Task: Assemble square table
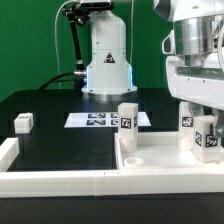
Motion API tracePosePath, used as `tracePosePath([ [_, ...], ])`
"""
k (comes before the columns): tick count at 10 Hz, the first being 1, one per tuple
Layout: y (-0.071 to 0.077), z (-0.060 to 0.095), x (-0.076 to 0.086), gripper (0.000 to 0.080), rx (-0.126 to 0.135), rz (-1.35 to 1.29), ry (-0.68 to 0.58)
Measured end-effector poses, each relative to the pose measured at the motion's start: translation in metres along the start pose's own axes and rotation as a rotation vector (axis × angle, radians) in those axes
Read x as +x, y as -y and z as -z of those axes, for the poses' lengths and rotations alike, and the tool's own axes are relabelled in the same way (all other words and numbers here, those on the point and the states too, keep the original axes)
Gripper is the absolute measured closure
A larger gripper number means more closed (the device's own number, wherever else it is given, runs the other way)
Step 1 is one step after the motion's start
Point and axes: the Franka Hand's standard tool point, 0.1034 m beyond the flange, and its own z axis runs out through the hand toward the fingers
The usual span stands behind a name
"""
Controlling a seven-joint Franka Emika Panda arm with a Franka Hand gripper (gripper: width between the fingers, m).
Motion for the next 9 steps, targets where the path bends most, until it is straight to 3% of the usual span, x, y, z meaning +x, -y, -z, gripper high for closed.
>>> tracePosePath([
  [1, 0.0003, 0.0011, -0.0014, 0.0269, -0.012, 0.064, 0.006],
  [2, 0.001, 0.0019, -0.0024, 0.0188, -0.015, 0.077, 0.009],
  [8, 0.0019, 0.002, -0.003, 0.015, -0.01, 0.534, 0.011],
  [9, 0.0014, 0.0021, -0.0039, 0.015, -0.02, 0.612, 0.01],
])
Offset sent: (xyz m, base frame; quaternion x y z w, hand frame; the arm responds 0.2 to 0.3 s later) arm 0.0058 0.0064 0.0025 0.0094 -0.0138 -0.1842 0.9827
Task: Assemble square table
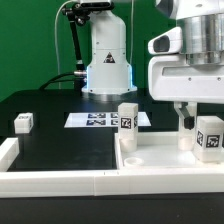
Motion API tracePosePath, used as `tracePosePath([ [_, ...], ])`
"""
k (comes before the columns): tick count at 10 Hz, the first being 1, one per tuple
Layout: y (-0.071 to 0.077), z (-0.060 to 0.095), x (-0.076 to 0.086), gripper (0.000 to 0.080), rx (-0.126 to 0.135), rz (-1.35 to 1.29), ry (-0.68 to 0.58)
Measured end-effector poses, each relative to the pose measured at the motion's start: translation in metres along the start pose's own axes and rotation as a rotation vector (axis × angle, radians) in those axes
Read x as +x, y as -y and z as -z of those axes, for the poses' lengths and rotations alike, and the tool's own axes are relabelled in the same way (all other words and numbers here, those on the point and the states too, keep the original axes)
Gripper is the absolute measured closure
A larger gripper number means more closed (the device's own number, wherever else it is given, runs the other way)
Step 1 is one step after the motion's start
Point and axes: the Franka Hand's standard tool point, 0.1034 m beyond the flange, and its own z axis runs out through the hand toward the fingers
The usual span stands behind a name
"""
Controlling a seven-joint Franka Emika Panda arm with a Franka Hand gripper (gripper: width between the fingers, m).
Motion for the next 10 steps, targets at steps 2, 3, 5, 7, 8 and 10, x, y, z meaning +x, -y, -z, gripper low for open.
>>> tracePosePath([
  [2, 0.0016, 0.0005, -0.0003, 0.015, -0.014, 0.187, -0.009],
  [3, 0.0013, 0.0003, -0.0001, 0.015, -0.018, 0.278, -0.011],
  [5, 0.0003, -0.0007, 0.0009, 0.015, -0.021, 0.434, -0.009],
  [7, -0.0026, -0.0016, 0.0039, 0.015, -0.025, 0.571, -0.008],
  [8, -0.0021, -0.0016, 0.0034, 0.015, -0.032, 0.638, -0.01],
  [10, -0.0022, -0.0015, 0.0038, 0.015, -0.038, 0.737, -0.013],
])
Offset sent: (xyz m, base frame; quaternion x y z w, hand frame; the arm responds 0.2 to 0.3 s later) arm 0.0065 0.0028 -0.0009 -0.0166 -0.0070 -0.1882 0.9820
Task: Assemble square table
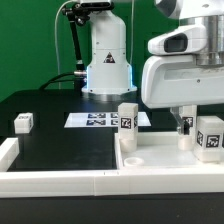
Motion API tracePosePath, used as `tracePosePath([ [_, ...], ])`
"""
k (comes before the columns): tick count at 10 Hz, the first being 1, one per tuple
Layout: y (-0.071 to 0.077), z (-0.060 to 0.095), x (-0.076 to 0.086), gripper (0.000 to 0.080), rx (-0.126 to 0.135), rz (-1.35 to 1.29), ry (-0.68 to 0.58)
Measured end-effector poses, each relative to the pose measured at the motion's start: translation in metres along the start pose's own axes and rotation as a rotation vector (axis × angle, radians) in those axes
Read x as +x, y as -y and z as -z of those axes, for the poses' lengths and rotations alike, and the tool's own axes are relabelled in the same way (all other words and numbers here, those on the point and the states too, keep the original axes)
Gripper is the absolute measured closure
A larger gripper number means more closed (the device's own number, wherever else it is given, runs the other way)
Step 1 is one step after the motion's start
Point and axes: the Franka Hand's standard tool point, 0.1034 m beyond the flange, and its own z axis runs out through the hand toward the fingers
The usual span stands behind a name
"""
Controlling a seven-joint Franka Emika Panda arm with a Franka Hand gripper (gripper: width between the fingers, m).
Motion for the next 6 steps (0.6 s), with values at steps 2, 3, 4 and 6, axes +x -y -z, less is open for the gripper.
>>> tracePosePath([
  [2, -0.0004, 0.0, 0.0, 0.0257, -0.001, 0.018, 0.0],
  [3, -0.0006, 0.0, 0.0001, 0.0453, -0.001, 0.018, 0.0],
  [4, -0.0018, 0.0, 0.0002, 0.0509, -0.002, 0.017, 0.0],
  [6, -0.0021, -0.0001, 0.0002, 0.0509, -0.002, -0.003, 0.0],
])
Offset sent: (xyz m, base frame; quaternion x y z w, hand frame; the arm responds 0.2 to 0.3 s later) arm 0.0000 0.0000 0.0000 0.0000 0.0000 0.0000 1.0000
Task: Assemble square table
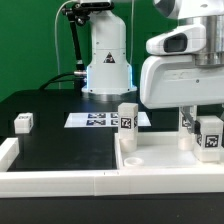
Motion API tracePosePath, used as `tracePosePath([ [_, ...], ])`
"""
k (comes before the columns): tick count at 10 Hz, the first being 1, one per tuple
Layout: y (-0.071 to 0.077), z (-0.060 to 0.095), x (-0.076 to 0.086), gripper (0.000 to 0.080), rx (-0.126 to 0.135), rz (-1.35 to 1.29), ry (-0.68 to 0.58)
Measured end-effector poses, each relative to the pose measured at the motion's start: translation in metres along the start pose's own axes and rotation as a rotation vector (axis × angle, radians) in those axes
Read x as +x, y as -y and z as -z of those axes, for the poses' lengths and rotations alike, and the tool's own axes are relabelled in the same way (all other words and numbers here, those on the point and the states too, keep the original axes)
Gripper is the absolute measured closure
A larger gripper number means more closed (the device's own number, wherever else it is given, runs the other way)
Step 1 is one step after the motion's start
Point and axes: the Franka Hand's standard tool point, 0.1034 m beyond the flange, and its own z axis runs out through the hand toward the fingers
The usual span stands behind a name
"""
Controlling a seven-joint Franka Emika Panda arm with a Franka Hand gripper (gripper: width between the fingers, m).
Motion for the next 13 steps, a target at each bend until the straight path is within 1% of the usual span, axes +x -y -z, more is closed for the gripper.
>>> tracePosePath([
  [1, 0.0, 0.0, 0.0, 0.0509, 0.001, -0.015, 0.0],
  [3, -0.0001, -0.0003, -0.0001, 0.0509, 0.002, -0.142, 0.0],
  [4, -0.0005, -0.0008, -0.0005, 0.0509, 0.007, -0.286, -0.001],
  [7, -0.0002, -0.0014, -0.0005, 0.0509, 0.007, -0.613, -0.011],
  [9, -0.0002, -0.0017, -0.0005, 0.0509, 0.017, -0.824, -0.011],
  [11, 0.0006, -0.002, -0.0009, 0.0509, 0.017, -0.988, -0.001],
  [13, -0.0012, -0.0019, -0.0004, 0.0509, 0.029, -1.081, 0.006],
])
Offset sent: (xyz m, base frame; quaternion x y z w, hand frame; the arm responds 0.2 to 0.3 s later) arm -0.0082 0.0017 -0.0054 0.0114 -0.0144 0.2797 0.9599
